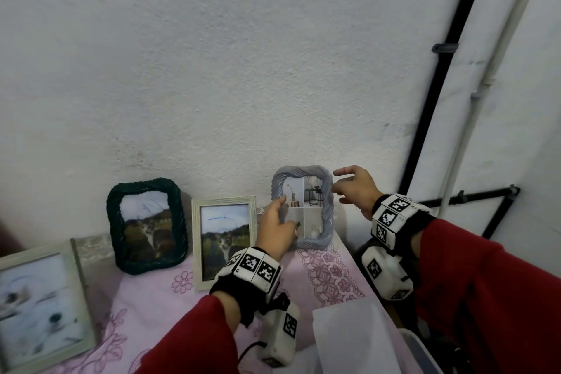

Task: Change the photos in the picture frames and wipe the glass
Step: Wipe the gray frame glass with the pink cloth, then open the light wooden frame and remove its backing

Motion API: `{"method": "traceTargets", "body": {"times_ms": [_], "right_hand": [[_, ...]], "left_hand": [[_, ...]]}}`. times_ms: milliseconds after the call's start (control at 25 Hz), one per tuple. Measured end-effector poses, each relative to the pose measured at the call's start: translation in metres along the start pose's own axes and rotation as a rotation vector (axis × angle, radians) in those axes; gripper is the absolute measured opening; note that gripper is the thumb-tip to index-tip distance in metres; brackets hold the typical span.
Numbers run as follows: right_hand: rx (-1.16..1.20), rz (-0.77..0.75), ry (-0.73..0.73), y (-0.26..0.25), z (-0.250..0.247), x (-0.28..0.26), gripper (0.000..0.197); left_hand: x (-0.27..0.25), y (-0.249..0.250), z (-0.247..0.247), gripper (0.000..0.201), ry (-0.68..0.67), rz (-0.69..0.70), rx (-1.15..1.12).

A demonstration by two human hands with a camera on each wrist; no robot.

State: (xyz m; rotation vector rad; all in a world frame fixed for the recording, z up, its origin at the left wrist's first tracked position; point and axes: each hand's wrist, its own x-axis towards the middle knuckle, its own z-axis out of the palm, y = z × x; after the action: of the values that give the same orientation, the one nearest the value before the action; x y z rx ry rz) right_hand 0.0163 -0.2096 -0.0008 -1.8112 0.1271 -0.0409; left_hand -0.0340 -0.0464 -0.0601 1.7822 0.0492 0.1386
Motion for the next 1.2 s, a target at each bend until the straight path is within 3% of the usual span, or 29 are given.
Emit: {"method": "traceTargets", "body": {"times_ms": [240, 400, 640, 800, 920, 1200], "right_hand": [[0.279, 0.045, -0.093, -0.033, 0.033, -0.032, 0.022], [0.332, 0.061, -0.175, -0.036, 0.068, -0.044, 0.026], [0.301, 0.171, -0.151, -0.008, 0.124, -0.048, 0.027], [0.08, 0.227, -0.272, 0.015, 0.141, -0.053, 0.055], [0.022, 0.271, -0.368, 0.025, 0.144, -0.063, 0.052], [0.076, 0.22, -0.325, 0.02, 0.137, -0.084, 0.038]], "left_hand": [[-0.013, 0.021, -0.038, 0.055, 0.067, 0.101, 0.01], [-0.022, 0.018, -0.077, 0.047, 0.217, 0.166, 0.013], [-0.027, -0.02, -0.133, 0.047, 0.422, 0.07, 0.157], [-0.034, -0.043, -0.148, 0.06, 0.278, -0.041, 0.127], [-0.042, -0.053, -0.149, 0.059, 0.157, -0.117, 0.073], [-0.061, -0.054, -0.157, 0.045, 0.096, -0.079, 0.126]]}}
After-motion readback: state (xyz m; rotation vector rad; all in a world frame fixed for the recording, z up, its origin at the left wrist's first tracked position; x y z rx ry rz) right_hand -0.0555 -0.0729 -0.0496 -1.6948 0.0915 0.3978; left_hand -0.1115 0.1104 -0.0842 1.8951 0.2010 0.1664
